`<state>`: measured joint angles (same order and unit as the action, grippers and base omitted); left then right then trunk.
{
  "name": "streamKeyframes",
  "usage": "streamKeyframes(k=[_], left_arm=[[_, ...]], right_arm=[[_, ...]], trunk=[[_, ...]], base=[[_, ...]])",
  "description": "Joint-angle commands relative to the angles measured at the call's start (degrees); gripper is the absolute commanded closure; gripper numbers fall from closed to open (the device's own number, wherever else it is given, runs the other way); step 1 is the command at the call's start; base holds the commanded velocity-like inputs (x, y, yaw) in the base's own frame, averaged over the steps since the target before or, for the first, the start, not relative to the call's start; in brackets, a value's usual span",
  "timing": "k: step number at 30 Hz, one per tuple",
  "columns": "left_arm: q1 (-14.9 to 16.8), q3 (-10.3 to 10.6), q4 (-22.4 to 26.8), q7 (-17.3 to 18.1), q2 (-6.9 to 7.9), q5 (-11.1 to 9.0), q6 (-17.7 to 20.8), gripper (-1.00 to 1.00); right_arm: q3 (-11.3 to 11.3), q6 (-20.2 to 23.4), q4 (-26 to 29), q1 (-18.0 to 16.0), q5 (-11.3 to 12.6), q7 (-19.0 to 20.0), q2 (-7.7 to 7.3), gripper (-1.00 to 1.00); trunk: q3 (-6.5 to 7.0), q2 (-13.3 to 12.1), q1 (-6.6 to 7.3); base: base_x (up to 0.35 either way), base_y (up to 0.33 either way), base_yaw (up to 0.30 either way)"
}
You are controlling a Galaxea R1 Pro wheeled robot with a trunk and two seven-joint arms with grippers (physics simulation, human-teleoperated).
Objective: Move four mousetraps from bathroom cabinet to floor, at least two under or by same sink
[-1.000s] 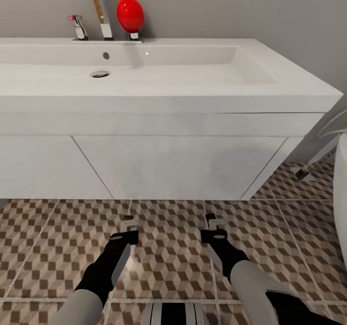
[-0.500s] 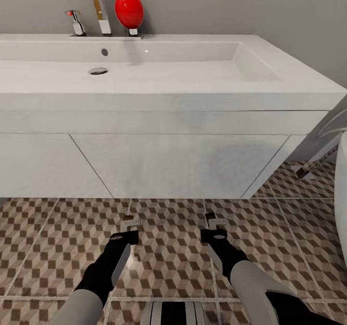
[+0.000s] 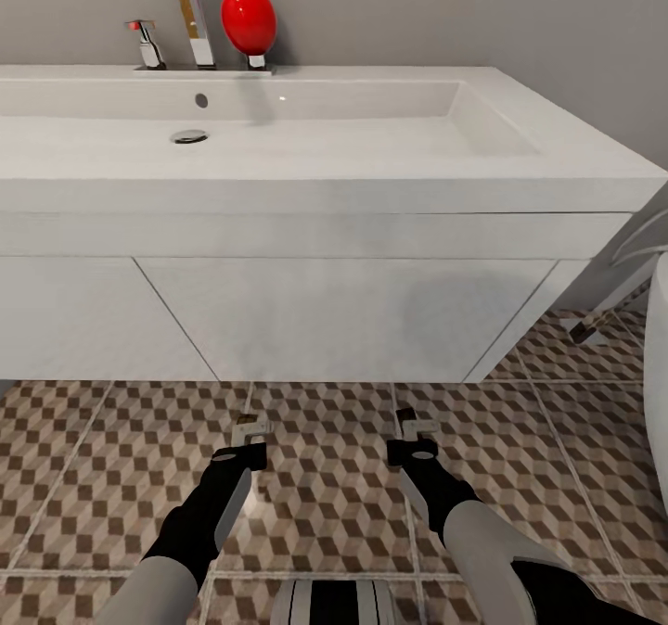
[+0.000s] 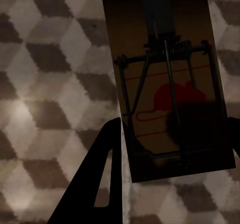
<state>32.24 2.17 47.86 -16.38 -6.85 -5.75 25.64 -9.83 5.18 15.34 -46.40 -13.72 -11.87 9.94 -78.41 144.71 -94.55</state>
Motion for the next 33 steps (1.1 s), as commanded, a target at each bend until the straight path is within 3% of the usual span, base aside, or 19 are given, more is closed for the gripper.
streamKeyframes(k=[1,11,28,33], left_arm=[[0.0,0.2,0.1,-0.4,0.03,-0.4,0.3,1.00],[0.0,0.2,0.1,-0.4,0.00,-0.4,0.3,1.00],[0.0,0.2,0.1,-0.4,0.29,-0.3,0.3,1.00],[0.0,0.2,0.1,-0.4,1.34,-0.2,0.3,1.00]], right_arm=[[-0.4,0.4,0.1,0.0,-0.4,0.1,0.06,1.00],[-0.3,0.4,0.1,0.0,-0.3,0.2,0.06,1.00],[-0.1,0.2,0.1,0.0,-0.5,0.6,0.06,1.00],[-0.2,0.2,0.0,0.0,-0.4,0.6,-1.12,1.00]], trunk=[[-0.04,0.0,0.01],[-0.04,0.0,0.01],[-3.81,0.2,-0.43],[-4.91,0.3,-0.56]], base=[[0.000,0.000,0.044],[0.000,0.000,0.042],[0.000,0.000,0.001],[0.000,0.000,0.000]])
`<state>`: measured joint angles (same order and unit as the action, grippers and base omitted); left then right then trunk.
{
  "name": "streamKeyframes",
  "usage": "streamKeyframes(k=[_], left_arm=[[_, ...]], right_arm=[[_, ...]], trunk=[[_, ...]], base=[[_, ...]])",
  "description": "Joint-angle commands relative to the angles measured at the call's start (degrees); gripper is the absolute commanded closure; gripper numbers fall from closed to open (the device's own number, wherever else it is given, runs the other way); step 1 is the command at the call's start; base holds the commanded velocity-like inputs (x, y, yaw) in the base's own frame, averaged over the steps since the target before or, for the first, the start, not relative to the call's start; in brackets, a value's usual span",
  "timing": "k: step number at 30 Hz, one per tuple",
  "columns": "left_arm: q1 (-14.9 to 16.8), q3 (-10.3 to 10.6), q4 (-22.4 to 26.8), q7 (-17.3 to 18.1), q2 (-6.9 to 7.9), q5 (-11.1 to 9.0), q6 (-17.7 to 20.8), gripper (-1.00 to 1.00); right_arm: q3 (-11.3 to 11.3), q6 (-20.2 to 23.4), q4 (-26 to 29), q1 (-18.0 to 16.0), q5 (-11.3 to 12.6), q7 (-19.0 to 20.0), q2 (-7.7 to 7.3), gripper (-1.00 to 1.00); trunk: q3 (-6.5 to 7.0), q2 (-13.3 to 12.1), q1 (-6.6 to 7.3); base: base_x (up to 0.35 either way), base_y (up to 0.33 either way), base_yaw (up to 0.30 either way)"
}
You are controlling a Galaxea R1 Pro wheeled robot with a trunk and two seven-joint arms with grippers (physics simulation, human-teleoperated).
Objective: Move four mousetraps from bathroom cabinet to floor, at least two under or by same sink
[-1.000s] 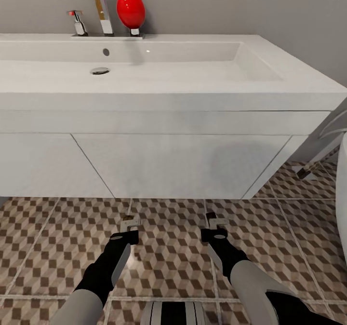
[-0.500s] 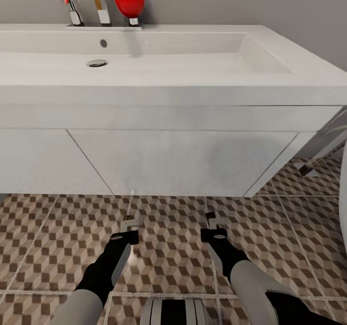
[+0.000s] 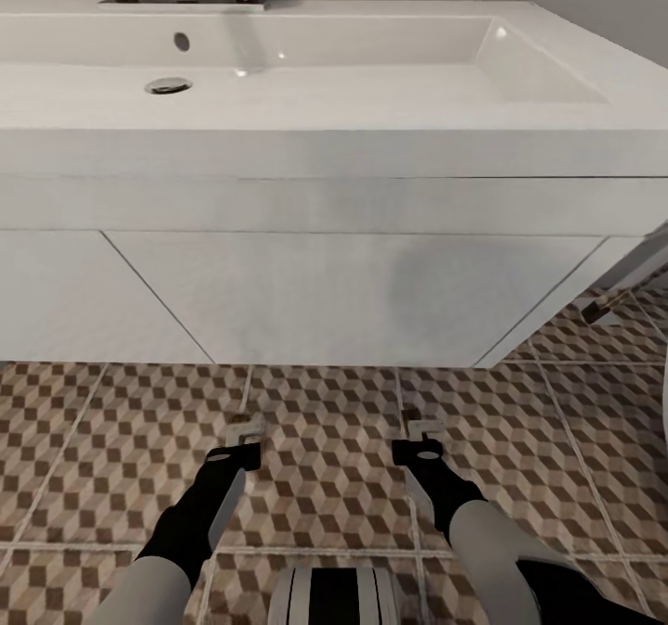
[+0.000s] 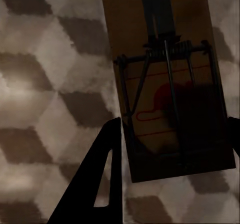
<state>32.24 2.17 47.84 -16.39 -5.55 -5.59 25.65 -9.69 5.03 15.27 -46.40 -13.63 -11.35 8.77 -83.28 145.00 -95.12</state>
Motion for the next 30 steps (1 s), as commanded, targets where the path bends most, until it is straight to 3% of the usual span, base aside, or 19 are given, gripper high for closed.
streamKeyframes(k=[1,3,7,21,30], left_arm=[[0.0,0.2,0.1,-0.4,0.19,-0.4,0.3,1.00],[0.0,0.2,0.1,-0.4,0.60,-0.4,0.2,1.00],[0.0,0.2,0.1,-0.4,0.88,-0.4,0.2,1.00],[0.0,0.1,2.4,-0.8,0.92,-0.4,0.1,1.00],[0.0,0.1,2.4,-3.9,0.71,-0.5,0.1,1.00]], right_arm=[[-0.4,0.4,0.1,0.0,-0.5,0.1,-0.24,1.00],[-0.5,0.3,0.1,0.0,-0.4,0.1,-1.22,1.00],[-0.5,0.3,0.1,0.0,-0.4,0.2,-1.74,1.00],[-0.6,0.0,0.1,0.0,-0.4,0.2,-2.50,1.00],[-0.9,-1.0,-0.2,0.0,-0.2,0.1,-2.67,1.00]], trunk=[[-0.26,0.0,-0.01],[-0.26,0.0,-0.01],[-0.26,0.0,-0.01],[-0.26,0.0,-0.01],[-0.26,0.0,-0.01]], base=[[0.000,0.000,0.000],[0.000,0.000,0.000],[0.000,0.000,0.000],[0.000,0.000,0.000],[0.000,0.000,0.000]])
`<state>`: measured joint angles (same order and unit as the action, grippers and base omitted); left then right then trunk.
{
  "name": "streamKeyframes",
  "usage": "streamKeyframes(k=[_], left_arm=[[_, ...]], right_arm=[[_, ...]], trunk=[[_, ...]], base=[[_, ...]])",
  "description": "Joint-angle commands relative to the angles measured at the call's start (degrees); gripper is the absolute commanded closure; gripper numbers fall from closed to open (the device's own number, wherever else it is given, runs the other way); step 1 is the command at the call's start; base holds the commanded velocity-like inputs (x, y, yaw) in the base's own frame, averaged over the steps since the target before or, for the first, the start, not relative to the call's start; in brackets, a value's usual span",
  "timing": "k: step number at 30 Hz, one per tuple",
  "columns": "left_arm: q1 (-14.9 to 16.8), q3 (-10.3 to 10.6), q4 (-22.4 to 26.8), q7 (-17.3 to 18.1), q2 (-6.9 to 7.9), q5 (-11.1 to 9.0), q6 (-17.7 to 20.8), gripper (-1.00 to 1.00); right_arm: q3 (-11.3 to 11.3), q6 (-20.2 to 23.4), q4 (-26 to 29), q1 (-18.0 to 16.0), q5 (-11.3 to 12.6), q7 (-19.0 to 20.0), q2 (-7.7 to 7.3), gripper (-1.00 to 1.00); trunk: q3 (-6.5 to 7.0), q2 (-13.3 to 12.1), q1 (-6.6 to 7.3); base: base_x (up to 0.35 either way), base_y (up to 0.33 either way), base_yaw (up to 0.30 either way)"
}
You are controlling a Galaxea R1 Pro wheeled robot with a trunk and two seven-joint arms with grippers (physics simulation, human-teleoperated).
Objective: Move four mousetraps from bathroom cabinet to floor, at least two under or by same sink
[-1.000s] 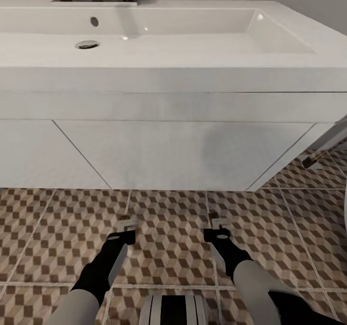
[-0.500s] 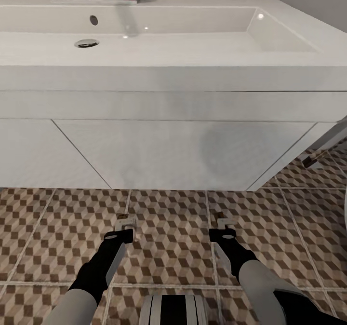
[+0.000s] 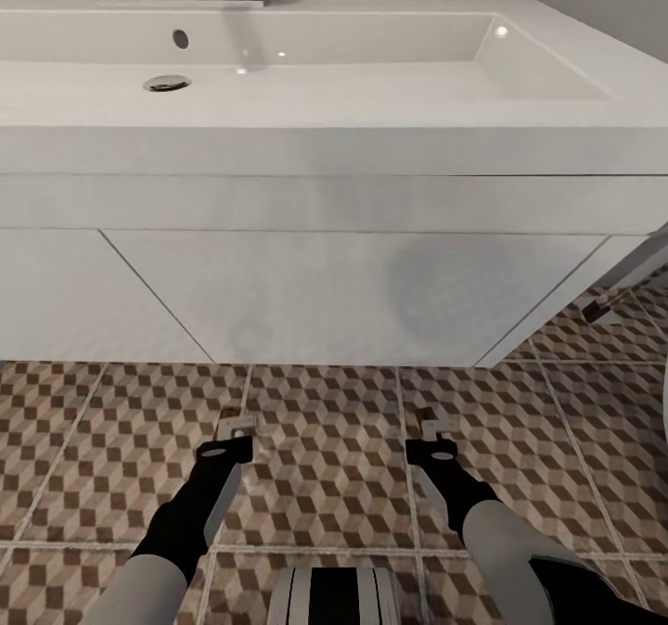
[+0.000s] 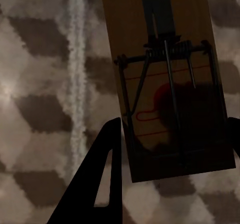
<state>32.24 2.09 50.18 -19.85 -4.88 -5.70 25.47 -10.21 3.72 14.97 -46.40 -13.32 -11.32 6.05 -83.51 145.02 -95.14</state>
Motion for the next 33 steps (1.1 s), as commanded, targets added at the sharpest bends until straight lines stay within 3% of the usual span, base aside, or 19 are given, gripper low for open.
streamKeyframes(k=[1,23,29,33], left_arm=[[0.0,0.2,-0.1,-0.5,0.01,-0.4,0.3,1.00],[0.0,0.2,-2.5,-0.8,0.02,-0.7,0.4,1.00],[0.0,0.2,-2.5,-0.8,-0.04,-0.7,0.4,1.00],[0.0,0.2,-2.5,-0.8,-0.02,-0.6,0.4,1.00]], right_arm=[[-0.4,0.3,0.0,0.0,-0.4,0.1,0.04,1.00],[-0.6,0.1,-0.3,0.0,0.8,0.1,0.06,1.00],[-0.6,0.1,-0.3,0.0,0.8,0.1,0.10,1.00],[-0.6,0.1,-0.3,0.0,0.8,0.1,0.10,1.00]], trunk=[[-0.04,0.0,0.01],[-0.04,0.0,0.01],[-1.37,0.1,-0.14],[-1.37,0.1,-0.14]], base=[[0.000,0.000,0.000],[0.000,0.000,0.000],[0.000,0.000,0.000],[0.000,0.000,0.000]])
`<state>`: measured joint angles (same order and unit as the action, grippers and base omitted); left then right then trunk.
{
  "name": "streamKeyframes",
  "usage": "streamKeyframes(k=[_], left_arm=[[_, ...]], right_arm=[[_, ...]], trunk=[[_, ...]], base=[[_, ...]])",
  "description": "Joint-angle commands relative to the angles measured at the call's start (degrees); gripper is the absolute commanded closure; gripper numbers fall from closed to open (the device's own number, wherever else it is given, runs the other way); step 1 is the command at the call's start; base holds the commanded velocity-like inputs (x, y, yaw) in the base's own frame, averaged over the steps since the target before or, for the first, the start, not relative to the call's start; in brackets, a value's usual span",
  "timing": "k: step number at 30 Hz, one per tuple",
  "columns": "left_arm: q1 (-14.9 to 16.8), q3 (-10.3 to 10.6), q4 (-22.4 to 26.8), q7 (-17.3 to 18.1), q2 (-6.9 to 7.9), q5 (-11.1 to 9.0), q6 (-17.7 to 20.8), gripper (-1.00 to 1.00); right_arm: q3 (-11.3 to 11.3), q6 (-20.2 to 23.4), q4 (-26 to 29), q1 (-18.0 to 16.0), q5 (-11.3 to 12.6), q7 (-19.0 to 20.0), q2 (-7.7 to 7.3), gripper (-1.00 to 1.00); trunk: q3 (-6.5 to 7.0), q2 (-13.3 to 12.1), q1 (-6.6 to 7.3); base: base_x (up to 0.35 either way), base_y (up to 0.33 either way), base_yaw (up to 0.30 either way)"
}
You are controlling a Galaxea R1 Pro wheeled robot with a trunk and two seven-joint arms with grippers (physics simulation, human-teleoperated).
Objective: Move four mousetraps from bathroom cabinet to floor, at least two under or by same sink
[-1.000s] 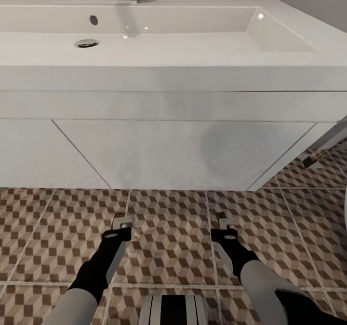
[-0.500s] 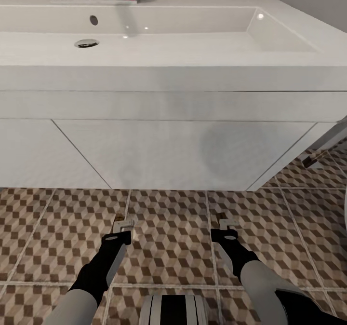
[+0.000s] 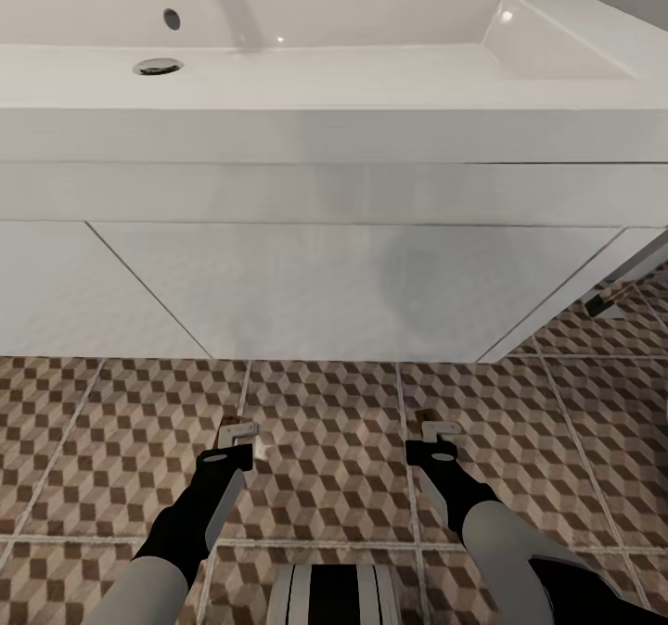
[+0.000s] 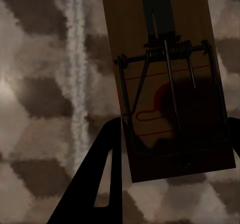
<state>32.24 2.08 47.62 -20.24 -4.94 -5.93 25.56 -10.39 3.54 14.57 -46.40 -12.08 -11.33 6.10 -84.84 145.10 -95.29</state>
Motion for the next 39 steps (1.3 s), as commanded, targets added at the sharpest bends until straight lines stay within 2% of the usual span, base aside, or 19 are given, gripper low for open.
streamKeyframes(k=[1,13,29,39], left_arm=[[0.0,0.2,0.1,-0.4,0.05,-0.4,0.3,1.00],[0.0,0.2,0.3,-0.5,0.02,-0.4,0.2,1.00],[0.0,0.3,0.4,-0.5,0.02,-0.2,0.1,1.00],[0.0,0.3,0.4,-0.5,0.02,-0.2,-0.3,1.00]], right_arm=[[-0.4,0.3,0.1,0.0,-0.5,0.1,0.05,1.00],[-0.3,0.3,0.1,0.0,-0.5,0.1,0.05,1.00],[-0.3,0.3,0.1,0.0,-0.5,0.1,0.04,1.00],[-0.2,0.4,0.2,0.0,-0.6,0.0,0.05,1.00]], trunk=[[-0.04,0.0,0.01],[-0.04,0.0,0.01],[-0.04,0.0,0.01],[-0.04,0.0,0.01]], base=[[0.000,0.000,0.000],[0.017,0.000,0.000],[0.232,0.000,0.000],[0.048,0.000,-0.002]])
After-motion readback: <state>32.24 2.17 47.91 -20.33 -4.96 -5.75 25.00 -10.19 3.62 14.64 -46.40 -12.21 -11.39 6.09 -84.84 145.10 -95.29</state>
